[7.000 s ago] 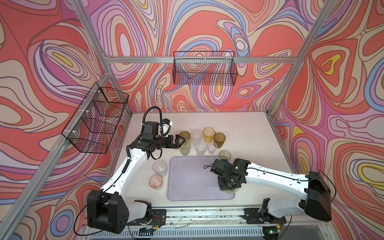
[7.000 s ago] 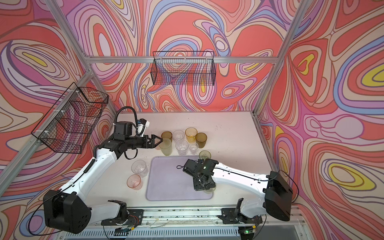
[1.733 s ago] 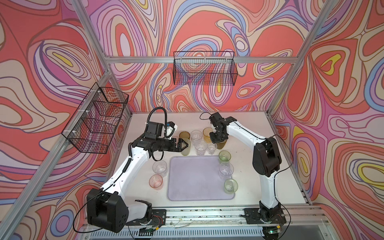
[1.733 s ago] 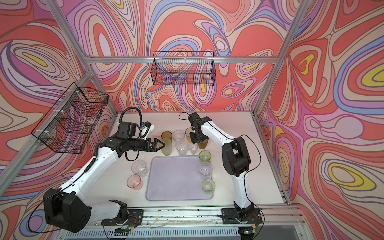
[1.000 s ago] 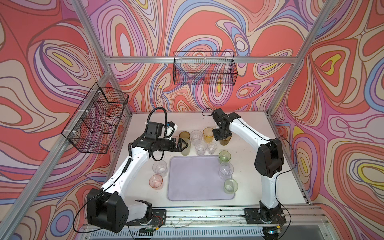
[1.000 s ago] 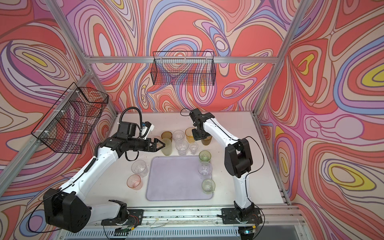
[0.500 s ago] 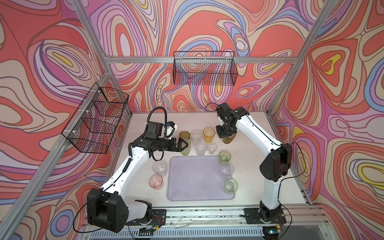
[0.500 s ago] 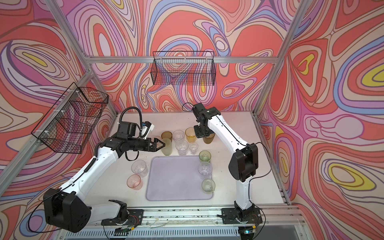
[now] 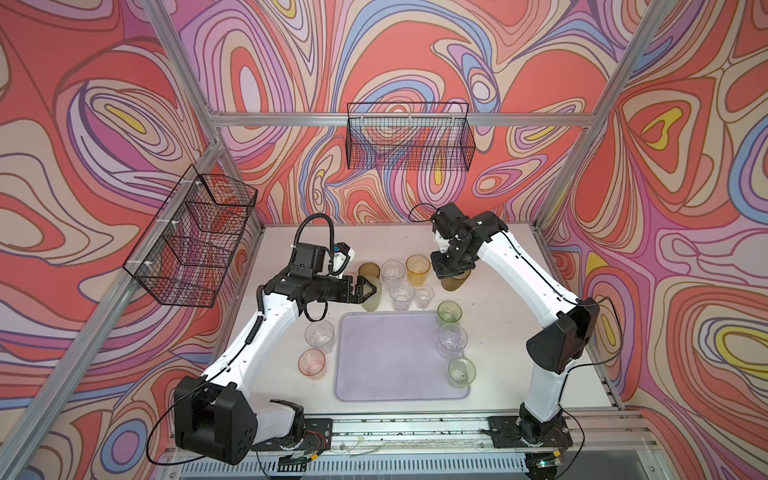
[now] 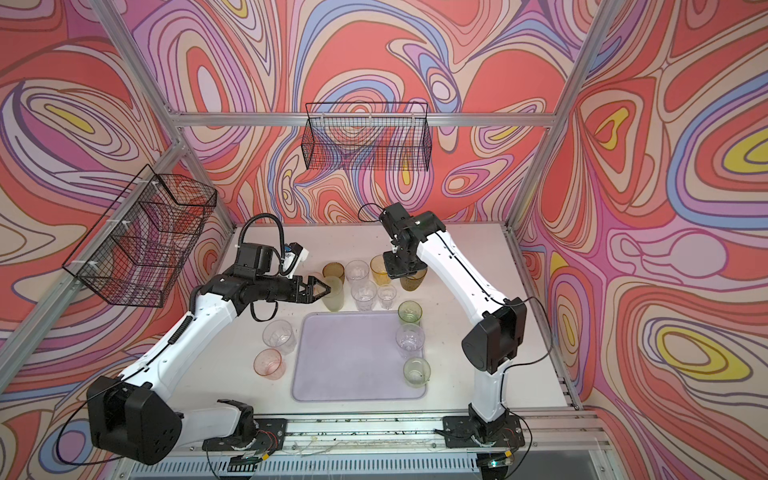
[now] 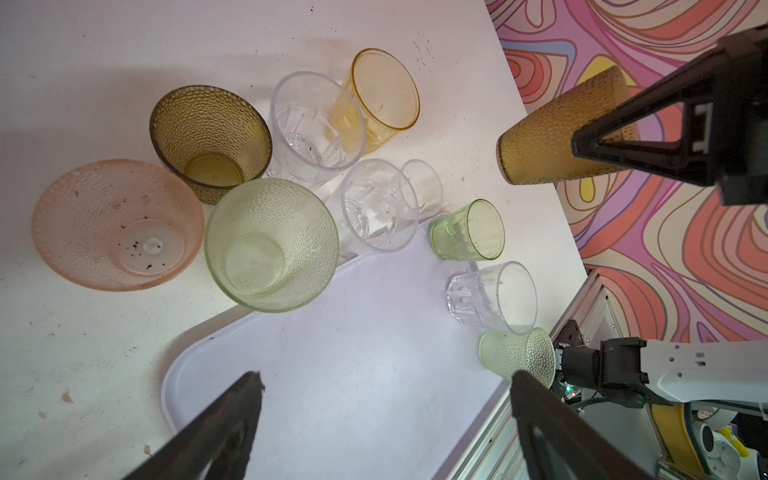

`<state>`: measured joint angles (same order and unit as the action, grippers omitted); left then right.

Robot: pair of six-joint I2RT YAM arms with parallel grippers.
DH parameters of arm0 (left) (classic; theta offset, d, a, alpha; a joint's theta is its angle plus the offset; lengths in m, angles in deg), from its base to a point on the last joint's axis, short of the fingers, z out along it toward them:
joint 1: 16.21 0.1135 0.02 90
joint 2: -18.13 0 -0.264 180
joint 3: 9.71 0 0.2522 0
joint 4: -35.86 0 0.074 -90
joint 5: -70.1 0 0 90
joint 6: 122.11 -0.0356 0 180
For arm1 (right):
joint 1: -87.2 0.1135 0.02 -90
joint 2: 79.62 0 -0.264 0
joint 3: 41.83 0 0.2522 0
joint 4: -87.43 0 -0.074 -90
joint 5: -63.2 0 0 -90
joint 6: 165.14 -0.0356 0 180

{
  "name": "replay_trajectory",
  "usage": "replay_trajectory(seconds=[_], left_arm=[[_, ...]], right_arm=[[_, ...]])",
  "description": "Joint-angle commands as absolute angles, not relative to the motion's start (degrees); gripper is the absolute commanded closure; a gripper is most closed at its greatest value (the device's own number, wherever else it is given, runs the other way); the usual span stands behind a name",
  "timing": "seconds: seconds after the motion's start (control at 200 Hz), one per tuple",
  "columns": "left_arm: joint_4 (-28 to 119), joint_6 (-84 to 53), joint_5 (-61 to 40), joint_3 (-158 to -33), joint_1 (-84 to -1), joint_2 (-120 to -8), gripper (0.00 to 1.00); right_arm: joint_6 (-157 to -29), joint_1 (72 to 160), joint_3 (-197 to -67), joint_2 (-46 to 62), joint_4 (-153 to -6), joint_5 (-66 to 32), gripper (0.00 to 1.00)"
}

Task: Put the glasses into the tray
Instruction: 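Lift the olive textured cup off the table with the right gripper, then carry the olive textured cup over the tray beside the green cup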

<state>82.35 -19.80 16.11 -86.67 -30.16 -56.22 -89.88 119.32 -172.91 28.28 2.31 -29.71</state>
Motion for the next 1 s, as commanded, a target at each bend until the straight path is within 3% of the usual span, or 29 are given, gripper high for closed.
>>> replay_trajectory(seconds=[0.0, 0.305, 0.997], left_arm=[[81.56, -19.50, 16.78, -86.41, -30.24, -56.32, 0.04], [81.59, -19.63, 16.31, -86.37, -30.21, -56.05, 0.04], [81.41, -19.45, 16.30, -86.34, -30.26, -56.54, 0.04]], right_arm=[[-91.30, 122.07, -175.69, 28.84, 4.33, -29.88, 1.00], [-94.00, 127.15, -175.60, 29.96, 3.97, -29.09, 1.00], [-99.10, 130.26, -162.08, 29.27, -5.34, -24.20, 1.00]])
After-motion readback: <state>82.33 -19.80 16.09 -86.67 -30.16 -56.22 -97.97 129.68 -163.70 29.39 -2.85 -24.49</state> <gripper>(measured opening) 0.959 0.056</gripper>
